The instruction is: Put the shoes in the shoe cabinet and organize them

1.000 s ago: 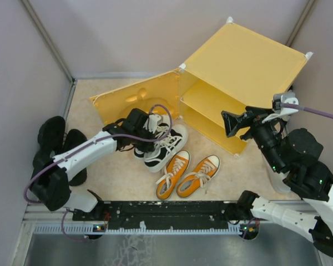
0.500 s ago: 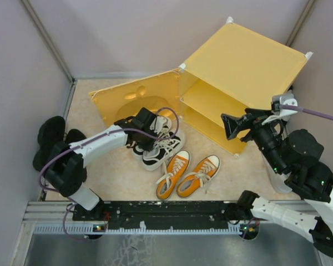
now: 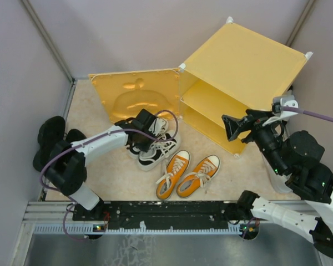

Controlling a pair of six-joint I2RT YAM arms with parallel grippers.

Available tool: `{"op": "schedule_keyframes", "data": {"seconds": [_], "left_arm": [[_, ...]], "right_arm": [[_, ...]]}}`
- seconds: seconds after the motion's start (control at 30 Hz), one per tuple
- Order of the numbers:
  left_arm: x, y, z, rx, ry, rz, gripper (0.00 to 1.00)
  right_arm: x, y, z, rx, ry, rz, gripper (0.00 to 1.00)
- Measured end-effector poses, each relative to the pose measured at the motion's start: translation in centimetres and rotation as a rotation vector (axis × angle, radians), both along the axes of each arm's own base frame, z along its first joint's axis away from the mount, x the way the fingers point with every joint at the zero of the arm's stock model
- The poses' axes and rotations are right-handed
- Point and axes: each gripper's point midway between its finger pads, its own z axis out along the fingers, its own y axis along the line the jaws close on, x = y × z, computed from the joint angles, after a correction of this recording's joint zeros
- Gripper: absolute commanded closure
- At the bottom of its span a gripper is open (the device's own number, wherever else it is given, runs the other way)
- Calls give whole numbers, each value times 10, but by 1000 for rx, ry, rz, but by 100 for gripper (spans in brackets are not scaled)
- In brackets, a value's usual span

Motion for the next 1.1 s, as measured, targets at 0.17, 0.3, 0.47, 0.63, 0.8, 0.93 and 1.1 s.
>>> {"op": "schedule_keyframes", "data": {"seconds": [0.17,0.3,0.47,0.63,0.8,0.93,1.1], "left_arm": [[-9,8,-5,21,6,-23,100],[-13,11,9,-2,-32,-41,100],[-12,-9,37,-62,-138,-102,100],[-16,-40,50,-85,-187,-182,100],[-9,-78,69,-142,-214,-236,100],[-5,-94,72,-157,-215,-256,100],[-10,-101,63,-149,-191,-279,100]], "right_arm": [[2,2,-9,-20,11,0,13],[3,4,-14,-33,19,0,13],[4,5,-12,-23,11,0,13],[5,6,-16,-30,16,0,13],[5,6,-16,-35,14,0,13],[5,5,-16,-41,13,-1,13],[5,5,-16,-48,10,-3,13]]}}
